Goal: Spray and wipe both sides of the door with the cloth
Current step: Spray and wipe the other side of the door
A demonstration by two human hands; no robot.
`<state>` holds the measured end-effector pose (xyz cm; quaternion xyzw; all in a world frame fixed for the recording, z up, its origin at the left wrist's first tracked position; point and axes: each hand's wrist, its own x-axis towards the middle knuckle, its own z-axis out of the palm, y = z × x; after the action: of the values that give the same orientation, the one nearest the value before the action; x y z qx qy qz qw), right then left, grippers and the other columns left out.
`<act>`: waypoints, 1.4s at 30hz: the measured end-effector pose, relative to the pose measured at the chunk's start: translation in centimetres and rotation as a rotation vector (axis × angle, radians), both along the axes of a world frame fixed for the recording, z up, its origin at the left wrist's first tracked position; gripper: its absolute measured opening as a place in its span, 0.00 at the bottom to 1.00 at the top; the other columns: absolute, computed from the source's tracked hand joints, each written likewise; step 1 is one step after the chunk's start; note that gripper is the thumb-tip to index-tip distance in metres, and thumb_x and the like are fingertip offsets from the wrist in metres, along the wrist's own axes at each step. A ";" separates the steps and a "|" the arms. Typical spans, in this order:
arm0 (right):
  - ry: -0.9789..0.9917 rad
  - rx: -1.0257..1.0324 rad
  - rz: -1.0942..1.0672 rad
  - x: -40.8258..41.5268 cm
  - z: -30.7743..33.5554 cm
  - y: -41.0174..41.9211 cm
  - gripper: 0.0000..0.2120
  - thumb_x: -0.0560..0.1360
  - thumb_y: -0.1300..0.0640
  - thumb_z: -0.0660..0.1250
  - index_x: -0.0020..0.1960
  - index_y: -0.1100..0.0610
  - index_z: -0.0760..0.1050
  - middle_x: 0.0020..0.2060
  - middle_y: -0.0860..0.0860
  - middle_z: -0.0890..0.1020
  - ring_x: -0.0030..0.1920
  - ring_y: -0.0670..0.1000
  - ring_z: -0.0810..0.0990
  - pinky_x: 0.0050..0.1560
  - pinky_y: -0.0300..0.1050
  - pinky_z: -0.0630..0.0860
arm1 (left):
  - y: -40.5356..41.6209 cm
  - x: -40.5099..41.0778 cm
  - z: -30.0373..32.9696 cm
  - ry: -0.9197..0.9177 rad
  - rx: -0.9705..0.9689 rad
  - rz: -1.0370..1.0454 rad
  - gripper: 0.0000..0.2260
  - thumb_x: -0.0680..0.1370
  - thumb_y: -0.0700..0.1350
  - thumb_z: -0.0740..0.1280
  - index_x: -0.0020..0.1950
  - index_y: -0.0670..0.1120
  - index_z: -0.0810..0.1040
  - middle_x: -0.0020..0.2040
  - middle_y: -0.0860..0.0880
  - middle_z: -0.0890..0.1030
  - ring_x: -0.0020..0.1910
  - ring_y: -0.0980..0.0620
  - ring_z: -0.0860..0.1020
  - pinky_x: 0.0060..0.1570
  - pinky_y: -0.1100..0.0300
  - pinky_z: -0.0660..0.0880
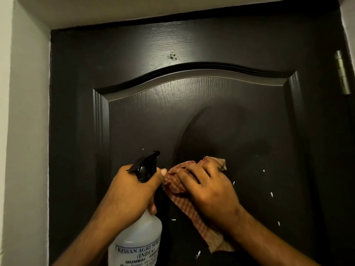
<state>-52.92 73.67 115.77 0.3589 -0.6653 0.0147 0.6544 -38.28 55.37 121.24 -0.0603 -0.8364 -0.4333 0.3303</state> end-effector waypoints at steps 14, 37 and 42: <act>-0.002 -0.491 -0.052 -1.2 7.6 -3.3 0.17 0.80 0.53 0.63 0.67 0.53 0.77 0.61 0.56 0.78 0.55 0.59 0.71 0.47 0.48 0.75 | -2.9 -1.6 -0.6 0.030 0.132 0.068 0.08 0.80 0.55 0.70 0.48 0.52 0.83 0.26 0.43 0.82 0.27 0.47 0.84 0.40 0.54 0.80; 0.003 -0.263 -0.006 -1.5 10.5 -9.1 0.13 0.82 0.55 0.65 0.66 0.54 0.77 0.61 0.56 0.78 0.56 0.63 0.75 0.44 0.56 0.79 | -5.8 0.0 -0.4 0.003 0.086 0.203 0.13 0.82 0.54 0.70 0.42 0.48 0.81 0.25 0.45 0.82 0.27 0.47 0.86 0.38 0.56 0.79; -0.109 0.160 0.070 -0.3 -3.2 -9.6 0.18 0.79 0.43 0.65 0.66 0.50 0.77 0.62 0.51 0.79 0.56 0.56 0.76 0.45 0.51 0.77 | -5.7 0.2 -0.7 -0.036 0.056 0.252 0.17 0.82 0.56 0.69 0.40 0.45 0.81 0.24 0.46 0.82 0.27 0.49 0.85 0.38 0.55 0.82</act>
<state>-53.20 64.07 112.57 0.4318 -0.6859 0.0041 0.5857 -38.10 49.65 120.58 0.0622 -0.8306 -0.4127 0.3686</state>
